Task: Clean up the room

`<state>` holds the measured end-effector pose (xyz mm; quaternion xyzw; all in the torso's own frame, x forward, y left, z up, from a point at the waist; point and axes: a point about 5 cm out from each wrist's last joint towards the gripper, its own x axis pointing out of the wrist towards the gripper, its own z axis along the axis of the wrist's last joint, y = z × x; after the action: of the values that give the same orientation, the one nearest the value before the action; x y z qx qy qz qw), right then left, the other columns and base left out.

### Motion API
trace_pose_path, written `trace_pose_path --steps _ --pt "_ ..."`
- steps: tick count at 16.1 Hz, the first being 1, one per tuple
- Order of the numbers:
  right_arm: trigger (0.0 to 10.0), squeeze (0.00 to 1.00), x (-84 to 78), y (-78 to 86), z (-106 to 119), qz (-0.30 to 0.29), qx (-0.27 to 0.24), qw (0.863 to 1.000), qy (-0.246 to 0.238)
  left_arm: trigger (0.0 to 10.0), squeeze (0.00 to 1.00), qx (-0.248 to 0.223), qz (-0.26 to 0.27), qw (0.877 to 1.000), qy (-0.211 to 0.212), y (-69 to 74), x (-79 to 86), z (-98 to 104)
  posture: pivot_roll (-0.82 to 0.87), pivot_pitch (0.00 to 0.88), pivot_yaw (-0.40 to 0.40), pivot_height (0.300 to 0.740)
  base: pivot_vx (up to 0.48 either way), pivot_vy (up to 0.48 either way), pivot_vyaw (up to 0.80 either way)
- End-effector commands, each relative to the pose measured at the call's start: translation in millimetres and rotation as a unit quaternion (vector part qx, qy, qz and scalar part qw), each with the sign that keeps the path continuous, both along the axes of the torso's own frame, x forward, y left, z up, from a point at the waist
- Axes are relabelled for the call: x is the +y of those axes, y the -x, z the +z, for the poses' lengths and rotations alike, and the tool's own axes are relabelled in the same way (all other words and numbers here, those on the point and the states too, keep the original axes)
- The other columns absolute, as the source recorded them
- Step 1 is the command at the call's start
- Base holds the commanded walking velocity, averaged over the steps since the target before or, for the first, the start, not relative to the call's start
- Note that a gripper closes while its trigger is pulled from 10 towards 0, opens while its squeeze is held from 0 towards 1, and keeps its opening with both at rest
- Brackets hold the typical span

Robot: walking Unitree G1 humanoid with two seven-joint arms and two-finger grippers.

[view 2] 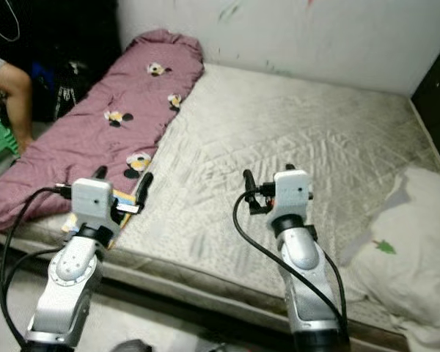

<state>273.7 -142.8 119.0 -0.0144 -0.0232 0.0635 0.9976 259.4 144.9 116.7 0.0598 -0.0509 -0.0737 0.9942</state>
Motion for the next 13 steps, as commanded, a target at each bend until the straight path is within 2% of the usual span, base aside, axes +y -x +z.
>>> trace_pose_path --steps 1,13 --pt "10.0 0.0 2.1 -1.8 4.1 0.003 -0.007 1.0 0.0 10.0 0.0 -0.004 0.002 1.0 -0.002 -0.6 1.0 2.1 -0.03 0.017 -0.078 0.74 0.0 -0.277 0.0" --pt "10.0 0.0 1.3 -1.3 3.6 0.003 -0.005 1.0 -0.005 10.0 0.0 -0.004 0.001 1.0 0.0 -1.1 -0.4 2.2 -0.03 0.021 -0.08 0.74 0.0 -0.28 0.0"
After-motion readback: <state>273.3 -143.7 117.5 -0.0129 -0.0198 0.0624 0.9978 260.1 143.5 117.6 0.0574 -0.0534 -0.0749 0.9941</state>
